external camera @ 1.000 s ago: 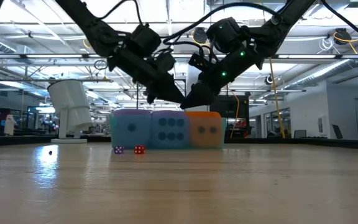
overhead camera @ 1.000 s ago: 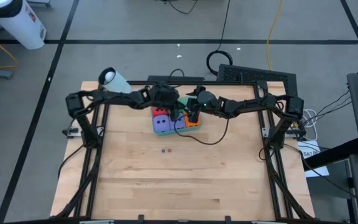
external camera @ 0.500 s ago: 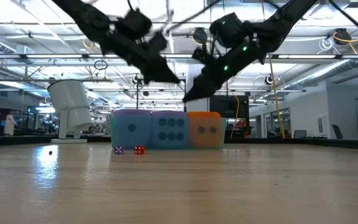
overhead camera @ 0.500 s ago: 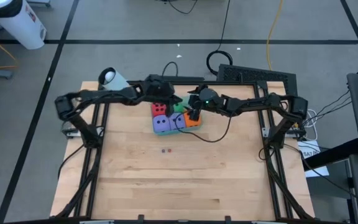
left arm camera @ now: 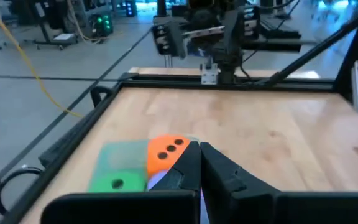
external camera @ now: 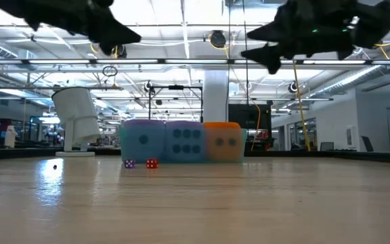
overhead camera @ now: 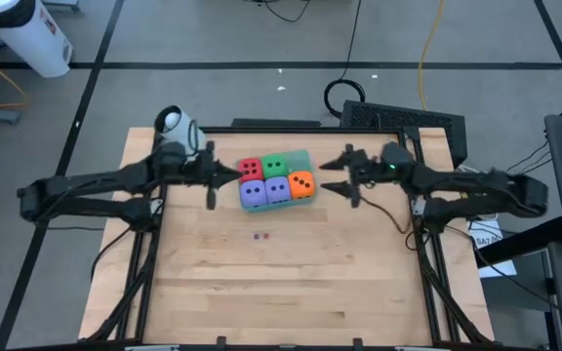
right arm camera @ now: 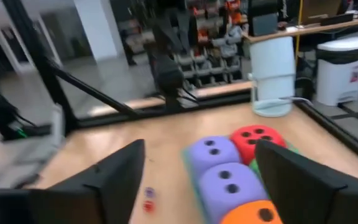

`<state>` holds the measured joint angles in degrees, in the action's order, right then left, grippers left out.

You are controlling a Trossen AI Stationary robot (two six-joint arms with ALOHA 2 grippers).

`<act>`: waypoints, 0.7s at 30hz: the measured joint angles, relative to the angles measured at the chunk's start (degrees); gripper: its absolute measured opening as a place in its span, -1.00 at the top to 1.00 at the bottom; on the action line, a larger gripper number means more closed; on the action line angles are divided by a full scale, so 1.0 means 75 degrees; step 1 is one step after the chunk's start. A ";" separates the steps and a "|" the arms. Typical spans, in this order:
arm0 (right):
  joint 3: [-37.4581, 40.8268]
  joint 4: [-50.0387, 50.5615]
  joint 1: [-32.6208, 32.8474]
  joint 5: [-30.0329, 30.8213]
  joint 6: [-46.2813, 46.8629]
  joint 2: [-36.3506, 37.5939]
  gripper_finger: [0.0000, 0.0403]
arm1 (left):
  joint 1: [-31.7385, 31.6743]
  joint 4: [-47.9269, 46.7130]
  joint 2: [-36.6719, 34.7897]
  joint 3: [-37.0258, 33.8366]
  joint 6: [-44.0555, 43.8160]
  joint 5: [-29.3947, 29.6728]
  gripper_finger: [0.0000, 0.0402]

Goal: Pick & Place Dice

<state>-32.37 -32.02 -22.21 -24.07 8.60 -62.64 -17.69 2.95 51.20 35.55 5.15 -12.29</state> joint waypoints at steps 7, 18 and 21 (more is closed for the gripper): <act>0.1547 -0.1307 0.1021 0.1255 0.0876 0.0950 0.33 | 0.0899 0.0082 -0.0790 -0.1202 -0.0904 0.1545 0.98; 0.2958 -0.2847 0.1840 0.2014 0.1303 0.1030 0.93 | 0.1856 0.0467 -0.0849 -0.1712 -0.0735 0.2455 0.97; 0.2959 -0.2848 0.1768 0.1444 0.1065 0.1033 0.96 | 0.2013 0.0464 -0.0843 -0.1717 -0.0550 0.2493 0.96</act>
<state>-10.17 -53.38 -8.95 -13.24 16.58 -54.89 -2.59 6.43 44.88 22.68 1.02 6.41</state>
